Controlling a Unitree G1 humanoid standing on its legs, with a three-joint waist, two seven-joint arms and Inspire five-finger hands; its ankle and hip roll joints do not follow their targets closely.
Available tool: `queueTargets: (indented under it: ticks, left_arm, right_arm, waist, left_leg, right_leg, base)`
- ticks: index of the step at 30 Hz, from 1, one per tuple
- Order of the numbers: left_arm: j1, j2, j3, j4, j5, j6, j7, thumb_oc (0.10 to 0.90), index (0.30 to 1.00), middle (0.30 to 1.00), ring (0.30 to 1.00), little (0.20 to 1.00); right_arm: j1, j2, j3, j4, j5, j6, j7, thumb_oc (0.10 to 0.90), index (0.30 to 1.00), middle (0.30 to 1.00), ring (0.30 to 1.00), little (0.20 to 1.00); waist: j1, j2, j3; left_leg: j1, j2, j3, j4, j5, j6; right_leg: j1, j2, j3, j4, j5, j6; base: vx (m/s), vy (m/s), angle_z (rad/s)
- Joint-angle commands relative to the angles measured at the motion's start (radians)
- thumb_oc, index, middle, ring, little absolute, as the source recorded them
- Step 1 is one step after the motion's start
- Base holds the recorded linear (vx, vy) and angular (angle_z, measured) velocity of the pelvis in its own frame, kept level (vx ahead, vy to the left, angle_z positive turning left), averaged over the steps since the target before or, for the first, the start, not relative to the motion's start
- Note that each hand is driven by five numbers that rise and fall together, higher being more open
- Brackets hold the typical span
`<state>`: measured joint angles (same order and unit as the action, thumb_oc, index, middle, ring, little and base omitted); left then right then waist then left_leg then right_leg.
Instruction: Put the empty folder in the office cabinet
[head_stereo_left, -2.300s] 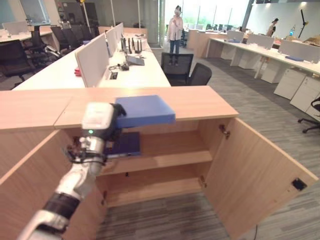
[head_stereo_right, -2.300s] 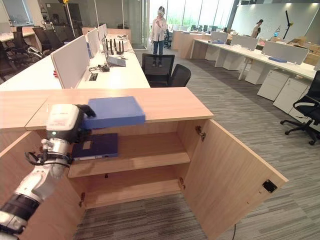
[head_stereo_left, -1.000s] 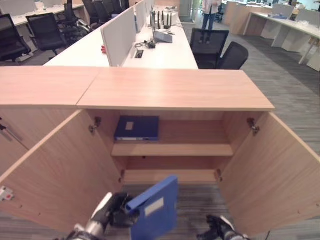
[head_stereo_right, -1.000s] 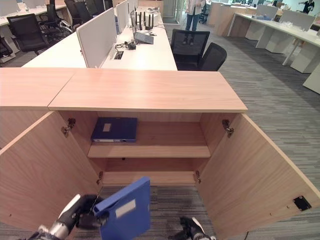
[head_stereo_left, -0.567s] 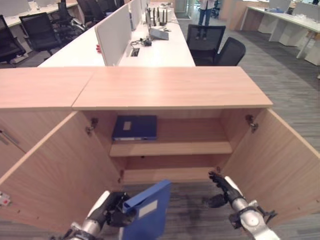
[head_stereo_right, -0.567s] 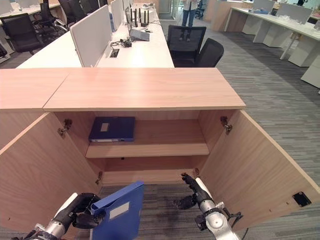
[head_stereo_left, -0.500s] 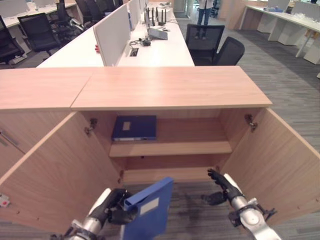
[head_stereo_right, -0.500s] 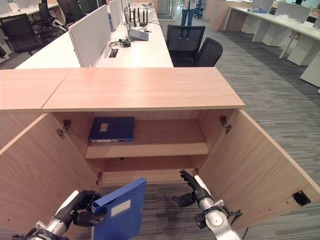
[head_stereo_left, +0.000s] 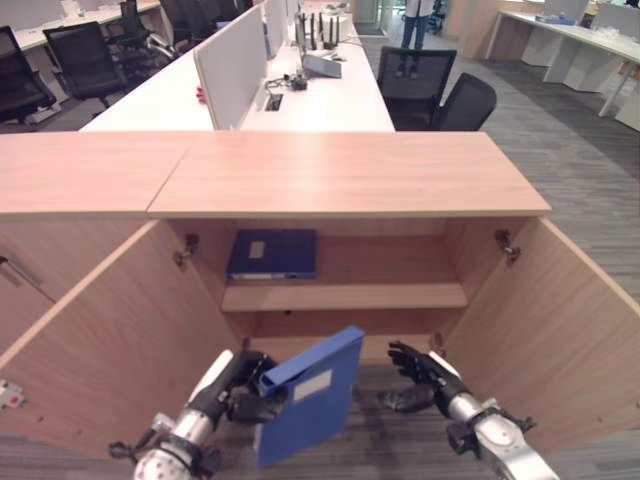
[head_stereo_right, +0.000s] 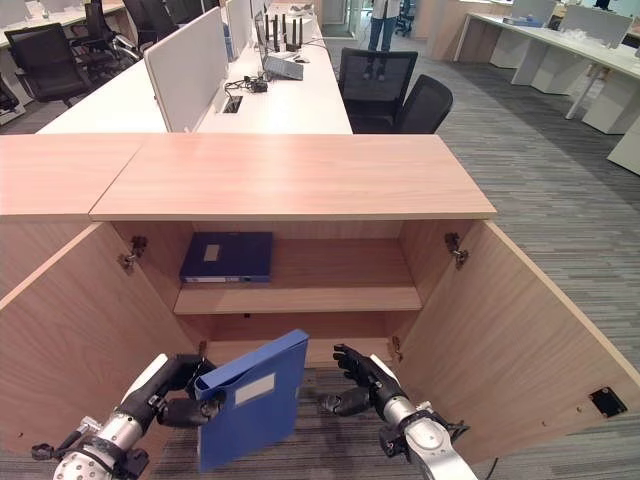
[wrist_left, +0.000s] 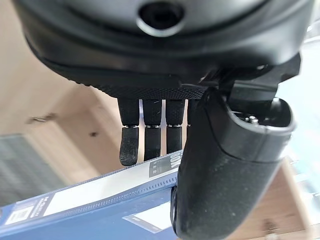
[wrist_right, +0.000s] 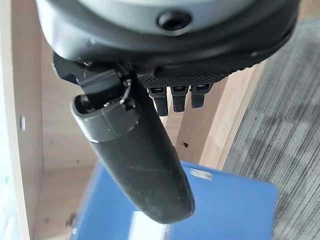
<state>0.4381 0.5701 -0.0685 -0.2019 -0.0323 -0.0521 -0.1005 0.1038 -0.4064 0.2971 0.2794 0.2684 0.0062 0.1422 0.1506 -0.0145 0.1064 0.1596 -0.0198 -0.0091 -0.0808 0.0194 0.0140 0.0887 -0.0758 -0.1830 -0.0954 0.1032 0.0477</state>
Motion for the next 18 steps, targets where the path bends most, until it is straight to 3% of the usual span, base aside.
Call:
queueTargets:
  ticks: [1, 18]
  left_arm:
    - [-0.139, 0.008, 0.088, -0.140, -0.158, -0.151, -0.004, 0.400, 0.300, 0.300, 0.300, 0.300]
    - [-0.265, 0.037, 0.027, -0.205, -0.476, -0.136, -0.143, 0.400, 0.300, 0.300, 0.300, 0.300]
  right_arm:
    - [-0.156, -0.002, -0.053, -0.042, 0.103, -0.098, -0.027, 0.800, 0.900, 0.900, 0.900, 0.900]
    - [-0.275, 0.004, -0.104, 0.033, 0.177, -0.117, -0.045, 0.800, 0.900, 0.900, 0.900, 0.900]
  waist:
    - [0.007, -0.037, -0.032]
    - [0.012, -0.040, -0.047]
  left_leg:
    - [0.009, -0.016, -0.071, -0.007, -0.084, -0.002]
    - [0.022, -0.018, -0.075, -0.007, -0.094, -0.003]
  right_leg:
    - [0.051, -0.035, -0.059, 0.008, -0.063, 0.062]
    - [0.068, -0.038, -0.055, 0.008, -0.062, 0.057]
  base:
    - [0.00, 0.000, 0.00]
    - [0.00, 0.001, 0.01]
